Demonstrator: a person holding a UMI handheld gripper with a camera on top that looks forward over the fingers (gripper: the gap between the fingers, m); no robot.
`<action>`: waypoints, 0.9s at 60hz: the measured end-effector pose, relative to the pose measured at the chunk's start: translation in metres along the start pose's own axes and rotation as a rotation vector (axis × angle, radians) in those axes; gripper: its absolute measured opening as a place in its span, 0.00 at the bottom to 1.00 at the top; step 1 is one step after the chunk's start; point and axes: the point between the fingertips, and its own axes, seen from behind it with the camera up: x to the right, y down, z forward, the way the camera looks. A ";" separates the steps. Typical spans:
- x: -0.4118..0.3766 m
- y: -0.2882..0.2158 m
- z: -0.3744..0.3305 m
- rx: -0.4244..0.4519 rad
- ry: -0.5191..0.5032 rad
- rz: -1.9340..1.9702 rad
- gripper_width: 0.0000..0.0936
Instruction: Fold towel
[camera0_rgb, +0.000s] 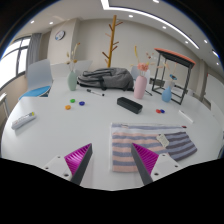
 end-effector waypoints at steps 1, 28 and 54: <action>0.000 -0.001 0.004 -0.001 0.000 0.002 0.91; 0.026 0.004 0.039 -0.086 0.077 0.051 0.03; 0.048 -0.129 -0.047 0.031 -0.062 0.239 0.02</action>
